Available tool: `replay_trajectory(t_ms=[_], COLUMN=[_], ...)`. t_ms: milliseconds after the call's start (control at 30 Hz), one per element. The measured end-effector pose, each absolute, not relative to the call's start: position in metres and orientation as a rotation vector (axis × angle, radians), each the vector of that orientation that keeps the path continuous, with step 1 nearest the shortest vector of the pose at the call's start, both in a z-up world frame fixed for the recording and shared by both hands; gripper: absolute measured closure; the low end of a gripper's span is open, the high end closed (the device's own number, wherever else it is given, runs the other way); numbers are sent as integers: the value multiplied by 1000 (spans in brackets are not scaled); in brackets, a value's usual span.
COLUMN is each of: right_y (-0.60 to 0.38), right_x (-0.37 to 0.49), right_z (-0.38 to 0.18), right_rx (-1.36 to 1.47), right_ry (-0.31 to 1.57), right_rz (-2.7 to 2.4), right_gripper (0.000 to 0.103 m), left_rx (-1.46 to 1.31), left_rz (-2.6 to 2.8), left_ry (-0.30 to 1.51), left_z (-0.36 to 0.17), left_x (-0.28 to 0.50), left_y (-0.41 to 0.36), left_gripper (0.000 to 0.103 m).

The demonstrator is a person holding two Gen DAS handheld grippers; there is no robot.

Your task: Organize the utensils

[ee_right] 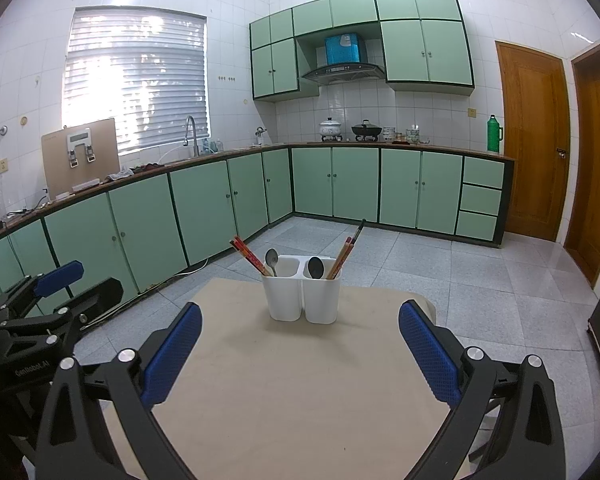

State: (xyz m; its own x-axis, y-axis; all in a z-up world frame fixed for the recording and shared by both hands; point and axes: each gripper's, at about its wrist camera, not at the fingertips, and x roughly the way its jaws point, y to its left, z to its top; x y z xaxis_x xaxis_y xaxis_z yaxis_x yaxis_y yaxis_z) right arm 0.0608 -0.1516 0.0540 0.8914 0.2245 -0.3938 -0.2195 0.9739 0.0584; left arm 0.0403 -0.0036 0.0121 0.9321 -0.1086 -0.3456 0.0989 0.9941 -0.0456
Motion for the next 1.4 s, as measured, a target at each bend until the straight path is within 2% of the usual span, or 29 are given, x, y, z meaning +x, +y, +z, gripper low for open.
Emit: replay_trajectory(t_ms=[1400], right_y=[-151], right_x=[61], right_z=[54], right_rx=[13], right_ry=[411], right_rz=[232], right_gripper=[6], left_rx=[-24], left_rz=[-107], left_ry=[358], left_z=[13], left_x=[41], left_y=[-4], left_gripper=[14])
